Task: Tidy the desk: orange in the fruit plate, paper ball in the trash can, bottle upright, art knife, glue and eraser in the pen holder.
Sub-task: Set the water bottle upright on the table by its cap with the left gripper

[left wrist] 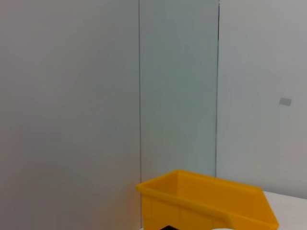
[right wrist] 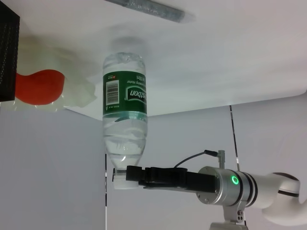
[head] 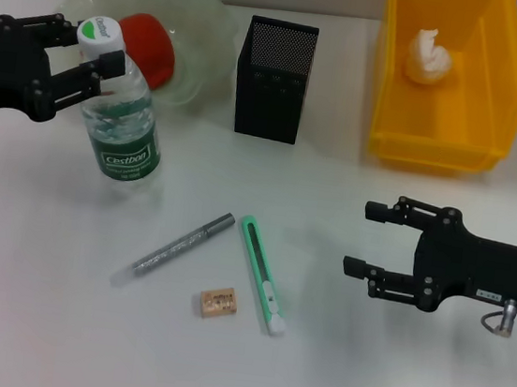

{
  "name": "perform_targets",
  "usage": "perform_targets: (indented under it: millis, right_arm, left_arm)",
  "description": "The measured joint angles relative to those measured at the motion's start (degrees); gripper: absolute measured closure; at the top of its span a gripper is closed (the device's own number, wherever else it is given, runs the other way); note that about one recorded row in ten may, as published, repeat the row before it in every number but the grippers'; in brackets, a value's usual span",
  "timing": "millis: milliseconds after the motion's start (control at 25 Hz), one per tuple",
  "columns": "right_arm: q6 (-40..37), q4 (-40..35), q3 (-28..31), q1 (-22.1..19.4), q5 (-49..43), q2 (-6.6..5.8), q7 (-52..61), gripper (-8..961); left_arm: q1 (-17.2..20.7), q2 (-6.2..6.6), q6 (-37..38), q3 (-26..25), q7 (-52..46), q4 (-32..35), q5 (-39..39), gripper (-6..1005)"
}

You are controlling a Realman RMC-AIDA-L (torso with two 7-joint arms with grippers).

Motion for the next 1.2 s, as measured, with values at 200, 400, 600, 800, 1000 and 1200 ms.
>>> perform_targets:
  millis: [200, 400, 600, 800, 1000, 1200]
  right_arm:
    - [0.0, 0.0, 0.0, 0.0, -0.1, -0.01, 0.0, 200]
    - [0.0, 0.0, 0.0, 0.0, -0.1, -0.01, 0.0, 199]
    - [0.0, -0.1, 0.0, 0.0, -0.2, -0.01, 0.0, 199]
    - [0.0, -0.1, 0.0, 0.0, -0.2, -0.07, 0.0, 199]
    - [0.0, -0.1, 0.0, 0.0, -0.2, -0.12, 0.0, 199]
    - [0.0, -0.1, 0.0, 0.0, -0.2, -0.19, -0.1, 199]
  left_arm:
    - [0.1, 0.03, -0.3, -0.7, 0.6, -0.4, 0.1, 536]
    - [-0.2, 0.06, -1.1, -4.7, 3.5, -3.8, 0.1, 535]
    - [0.1, -0.11, -3.3, -5.2, 4.7, -4.0, 0.1, 533]
    - [0.1, -0.28, -4.8, -5.8, 5.0, -4.1, 0.0, 532]
    - [0.1, -0.28, -7.2, -5.8, 5.3, -4.6, 0.0, 530]
    - [0.1, -0.16, -9.4, -5.8, 5.8, -5.3, 0.0, 529]
